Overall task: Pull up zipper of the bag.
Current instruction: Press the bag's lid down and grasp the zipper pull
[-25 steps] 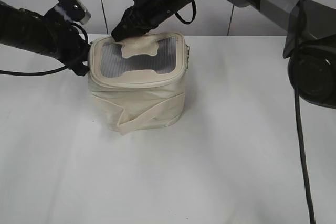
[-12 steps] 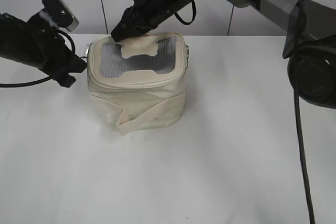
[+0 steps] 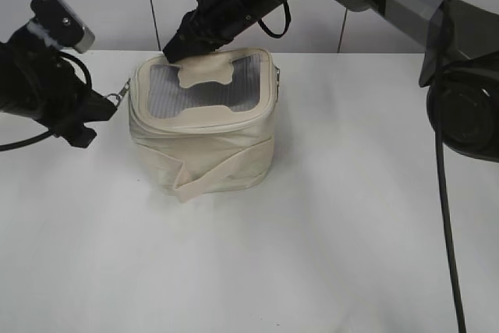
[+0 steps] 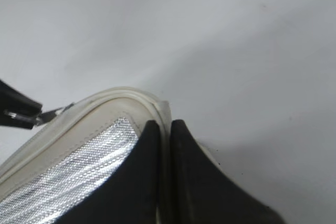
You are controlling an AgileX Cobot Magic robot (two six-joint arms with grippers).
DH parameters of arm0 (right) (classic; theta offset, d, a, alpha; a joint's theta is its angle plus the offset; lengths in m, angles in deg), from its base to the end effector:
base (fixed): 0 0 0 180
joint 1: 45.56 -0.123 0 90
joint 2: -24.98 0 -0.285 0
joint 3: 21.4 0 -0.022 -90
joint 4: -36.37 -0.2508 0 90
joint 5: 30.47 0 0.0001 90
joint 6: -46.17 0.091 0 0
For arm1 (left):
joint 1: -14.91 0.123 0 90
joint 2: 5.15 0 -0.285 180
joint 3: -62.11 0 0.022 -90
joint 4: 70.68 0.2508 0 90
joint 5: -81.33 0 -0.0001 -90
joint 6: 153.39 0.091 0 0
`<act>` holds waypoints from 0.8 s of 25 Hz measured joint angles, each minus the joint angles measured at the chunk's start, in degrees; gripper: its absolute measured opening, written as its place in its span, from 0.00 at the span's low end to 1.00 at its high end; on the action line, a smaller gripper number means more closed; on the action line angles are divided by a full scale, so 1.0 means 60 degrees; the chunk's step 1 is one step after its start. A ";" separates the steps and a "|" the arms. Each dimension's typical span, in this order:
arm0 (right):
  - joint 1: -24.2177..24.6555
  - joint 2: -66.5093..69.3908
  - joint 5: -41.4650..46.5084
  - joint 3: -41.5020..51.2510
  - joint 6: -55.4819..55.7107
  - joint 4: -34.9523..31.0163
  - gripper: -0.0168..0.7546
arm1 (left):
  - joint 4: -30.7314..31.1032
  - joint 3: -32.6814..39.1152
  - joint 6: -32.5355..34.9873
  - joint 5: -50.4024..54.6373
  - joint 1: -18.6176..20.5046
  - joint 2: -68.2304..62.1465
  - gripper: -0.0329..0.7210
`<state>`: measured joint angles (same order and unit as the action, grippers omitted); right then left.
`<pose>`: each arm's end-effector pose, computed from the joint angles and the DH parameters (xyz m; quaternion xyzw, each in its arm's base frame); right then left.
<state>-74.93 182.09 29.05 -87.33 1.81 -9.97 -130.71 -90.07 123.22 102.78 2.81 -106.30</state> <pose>0.4591 0.3235 0.1956 -0.4477 0.7760 0.3450 0.2799 0.3061 -0.0952 0.1958 0.4452 0.8158 -0.0702 0.3625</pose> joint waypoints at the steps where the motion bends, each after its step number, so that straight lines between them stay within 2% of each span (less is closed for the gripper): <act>1: 0.0000 0.0000 0.0000 0.0000 0.0018 0.0000 0.06 | -0.0010 0.0202 -0.0007 0.0000 -0.0082 0.0139 0.04; 6: -0.0007 0.0000 -0.0049 0.0000 0.0214 0.0010 0.06 | -0.0090 0.1122 -0.0156 -0.0023 -0.0664 0.0807 0.04; 12: -0.0007 0.0000 -0.0049 0.0000 0.0282 0.0039 0.06 | -0.0085 0.1688 -0.0612 0.0198 -0.1526 0.1600 0.04; 15: -0.0007 0.0000 -0.0079 0.0000 0.0301 0.0039 0.06 | -0.0284 0.1742 -0.0623 0.0118 -0.2490 0.1668 0.04; 20: -0.0007 0.0000 -0.0059 0.0000 0.0318 0.0030 0.06 | -0.1274 0.1510 -0.0646 -0.1538 -0.4104 0.1126 0.04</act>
<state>-74.97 182.09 28.69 -87.33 3.72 -9.79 -138.35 -81.01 119.34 93.55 -21.82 -99.54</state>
